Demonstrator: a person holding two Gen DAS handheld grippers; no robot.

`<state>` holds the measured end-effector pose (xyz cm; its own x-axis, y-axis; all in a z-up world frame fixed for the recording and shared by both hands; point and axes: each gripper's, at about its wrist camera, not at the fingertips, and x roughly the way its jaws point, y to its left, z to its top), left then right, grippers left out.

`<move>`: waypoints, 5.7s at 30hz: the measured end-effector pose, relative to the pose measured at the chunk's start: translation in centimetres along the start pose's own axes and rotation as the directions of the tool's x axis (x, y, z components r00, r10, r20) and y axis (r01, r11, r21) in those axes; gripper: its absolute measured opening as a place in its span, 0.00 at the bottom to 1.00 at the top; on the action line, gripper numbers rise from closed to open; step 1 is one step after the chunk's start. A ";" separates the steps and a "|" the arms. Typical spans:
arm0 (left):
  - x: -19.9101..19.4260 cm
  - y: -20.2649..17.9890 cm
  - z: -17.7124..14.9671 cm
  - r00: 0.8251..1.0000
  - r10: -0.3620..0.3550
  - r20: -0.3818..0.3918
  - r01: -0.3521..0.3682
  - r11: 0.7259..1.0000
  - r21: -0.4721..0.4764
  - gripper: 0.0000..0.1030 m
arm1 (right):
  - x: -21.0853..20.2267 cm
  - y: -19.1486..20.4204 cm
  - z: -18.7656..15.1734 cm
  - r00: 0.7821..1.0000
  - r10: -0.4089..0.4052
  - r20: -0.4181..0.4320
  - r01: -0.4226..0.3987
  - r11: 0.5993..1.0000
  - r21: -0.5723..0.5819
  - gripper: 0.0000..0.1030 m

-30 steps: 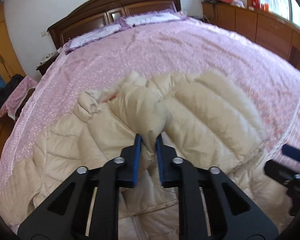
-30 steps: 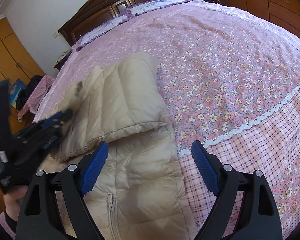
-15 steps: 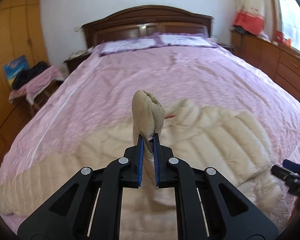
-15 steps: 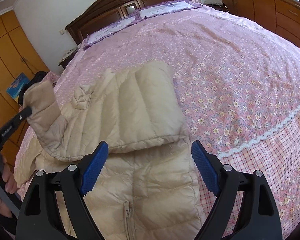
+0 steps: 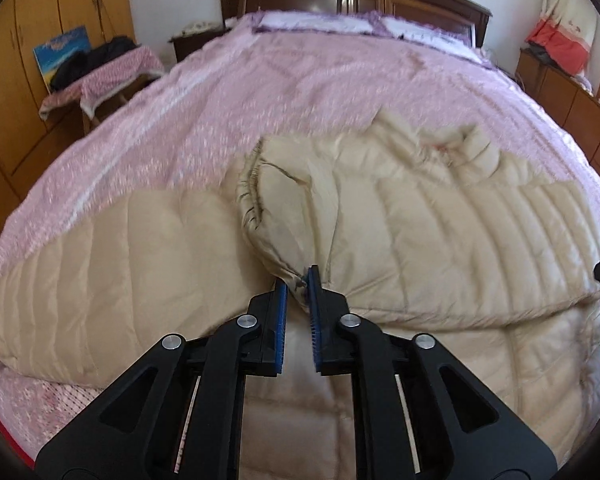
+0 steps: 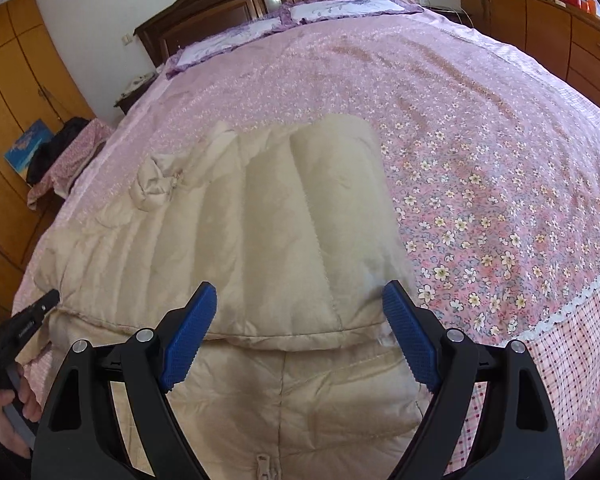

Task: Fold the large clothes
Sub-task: 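Lay the held sleeve across the jacket front with the left tool, then open, then grasp the jacket's side edge with the left tool, then fold the side panel over toward the zipper with the left tool, then open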

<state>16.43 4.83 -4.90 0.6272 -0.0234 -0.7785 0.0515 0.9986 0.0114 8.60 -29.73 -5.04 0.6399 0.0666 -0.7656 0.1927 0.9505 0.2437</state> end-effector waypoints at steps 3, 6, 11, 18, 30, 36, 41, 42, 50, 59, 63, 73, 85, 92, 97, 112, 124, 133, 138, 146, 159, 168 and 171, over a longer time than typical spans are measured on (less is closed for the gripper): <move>0.1 0.7 -0.4 1.000 0.023 -0.007 -0.022 1.000 0.019 0.48 | 0.3 -0.5 0.0 1.000 -0.016 -0.016 0.016 1.000 -0.002 0.80; -2.1 1.3 -0.5 0.994 0.083 0.073 -0.088 0.994 0.066 0.75 | -0.1 -0.9 0.0 0.999 -0.018 -0.029 0.018 1.000 -0.015 0.80; -4.6 2.2 1.0 0.988 0.092 0.127 -0.102 0.992 0.076 0.75 | -1.2 -2.2 1.6 1.000 -0.002 -0.011 0.001 1.000 -0.023 0.80; -2.5 0.1 3.1 0.992 0.046 0.121 -0.057 0.994 0.090 0.49 | 0.2 -4.6 5.6 0.998 0.049 0.030 -0.052 0.995 0.082 0.81; 3.5 -0.8 2.4 0.999 0.050 -0.016 -0.049 0.996 0.072 0.34 | 4.8 -5.4 8.0 0.979 0.202 0.008 -0.201 0.968 0.152 0.20; 4.3 -2.2 1.6 0.998 0.050 -0.045 -0.045 0.993 0.111 0.36 | 5.2 -5.2 7.8 0.997 0.078 0.015 -0.079 0.992 0.098 0.17; 5.0 -2.3 1.6 0.998 0.035 -0.054 -0.029 0.994 0.103 0.36 | 7.6 -5.7 6.6 1.000 0.027 -0.008 -0.026 0.995 0.093 0.31; 5.0 -2.4 1.6 0.998 0.038 -0.053 -0.032 0.994 0.103 0.36 | 7.6 -5.8 6.5 1.000 0.020 -0.007 -0.019 0.995 0.095 0.38; 1.9 -0.9 1.8 0.999 -0.041 -0.032 0.041 0.999 0.008 0.64 | 4.2 -6.5 6.8 0.999 -0.019 0.043 0.015 0.994 0.105 0.61; -2.8 3.7 -0.2 1.000 -0.023 -0.018 0.020 0.991 -0.131 0.69 | -2.9 -2.8 4.7 0.995 0.026 0.096 -0.028 0.999 0.023 0.68; -3.9 6.7 -2.2 0.999 0.012 -0.035 -0.019 0.980 -0.198 0.70 | -4.5 -0.5 2.5 0.995 0.061 0.080 -0.059 0.998 -0.024 0.70; -4.7 14.6 -7.0 0.996 0.044 -0.071 -0.069 0.913 -0.403 0.71 | -5.1 3.8 -2.9 0.994 0.109 0.005 -0.108 0.991 -0.078 0.75; -2.1 19.3 -9.4 0.998 -0.019 -0.054 -0.016 0.819 -0.573 0.71 | -4.8 6.1 -7.2 0.994 0.093 -0.056 -0.097 0.992 -0.078 0.82; -1.4 20.9 -8.8 1.000 -0.004 -0.027 -0.013 0.802 -0.597 0.71 | -4.2 7.3 -8.2 0.994 0.071 -0.084 -0.079 0.991 -0.105 0.82; -1.3 22.5 -8.2 0.999 0.045 -0.014 -0.044 0.795 -0.605 0.71 | -3.9 7.9 -8.6 0.993 0.068 -0.096 -0.078 0.991 -0.112 0.82; -0.3 27.0 -8.2 0.981 0.188 -0.045 -0.176 0.772 -0.611 0.68 | -3.5 7.9 -9.0 0.992 0.056 -0.109 -0.068 0.992 -0.105 0.82; -2.9 26.2 -6.9 0.975 0.220 0.023 -0.178 0.840 -0.513 0.11 | -3.9 7.9 -9.1 0.993 0.057 -0.101 -0.068 0.992 -0.103 0.82; -9.1 23.9 -4.2 0.961 0.205 0.184 -0.105 0.889 -0.445 0.06 | -4.3 8.0 -9.0 0.994 0.058 -0.088 -0.067 0.992 -0.107 0.82; -13.1 21.4 -2.2 0.947 0.143 0.289 -0.023 0.923 -0.384 0.06 | -4.7 7.8 -8.8 0.996 0.048 -0.076 -0.057 0.992 -0.111 0.84; -16.6 15.1 1.6 0.918 -0.005 0.396 0.110 0.964 -0.243 0.05 | -5.1 6.8 -8.5 0.997 0.033 -0.067 -0.039 0.995 -0.090 0.93; -14.5 1.6 5.1 0.911 -0.203 0.360 0.230 0.973 -0.033 0.05 | -7.8 3.2 -7.6 1.000 0.003 -0.009 -0.003 1.000 -0.030 0.93; -9.1 -6.4 4.4 0.933 -0.278 0.230 0.275 0.960 0.049 0.05 | -8.4 0.8 -7.6 1.000 -0.027 0.003 0.027 0.999 0.017 0.94; -7.0 -8.7 3.8 0.941 -0.283 0.184 0.274 0.959 0.075 0.05 | -8.3 0.3 -7.7 0.999 -0.035 0.006 0.035 0.999 0.021 0.94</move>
<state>14.54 -3.85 2.83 0.7185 -0.3138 -0.6208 0.2798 0.9475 -0.1551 -2.39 -27.68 -3.14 0.6369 0.0316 -0.7703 0.2306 0.9456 0.2294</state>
